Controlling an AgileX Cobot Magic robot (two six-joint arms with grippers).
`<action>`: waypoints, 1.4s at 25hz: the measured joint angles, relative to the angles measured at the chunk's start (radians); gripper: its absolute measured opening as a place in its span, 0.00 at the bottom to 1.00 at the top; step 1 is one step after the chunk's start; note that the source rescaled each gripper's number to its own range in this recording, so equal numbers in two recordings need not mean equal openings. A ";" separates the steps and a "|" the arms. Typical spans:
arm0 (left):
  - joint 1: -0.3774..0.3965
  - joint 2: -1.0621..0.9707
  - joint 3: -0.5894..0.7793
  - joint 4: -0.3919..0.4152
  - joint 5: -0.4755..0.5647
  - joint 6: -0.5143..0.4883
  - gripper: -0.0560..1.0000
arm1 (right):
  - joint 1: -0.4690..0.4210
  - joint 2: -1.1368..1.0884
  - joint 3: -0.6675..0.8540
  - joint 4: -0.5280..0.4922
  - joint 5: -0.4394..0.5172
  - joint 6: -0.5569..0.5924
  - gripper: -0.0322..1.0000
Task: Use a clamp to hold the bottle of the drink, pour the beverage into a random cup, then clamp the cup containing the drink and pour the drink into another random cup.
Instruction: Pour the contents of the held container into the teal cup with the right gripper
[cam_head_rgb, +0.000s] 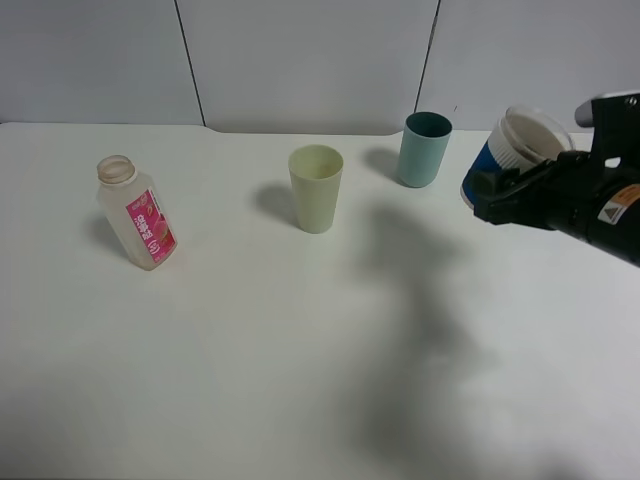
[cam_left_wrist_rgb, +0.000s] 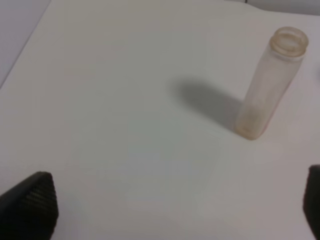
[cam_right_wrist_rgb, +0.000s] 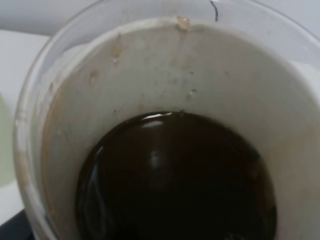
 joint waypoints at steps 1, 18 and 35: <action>0.000 0.000 0.000 0.000 0.000 0.000 1.00 | 0.000 -0.013 -0.031 -0.001 0.043 0.009 0.03; 0.000 0.000 0.000 0.000 0.000 0.000 1.00 | -0.119 -0.034 -0.392 -1.114 0.570 1.118 0.03; 0.000 0.000 0.000 0.000 -0.001 0.000 1.00 | -0.209 0.101 -0.419 -1.599 0.633 1.562 0.03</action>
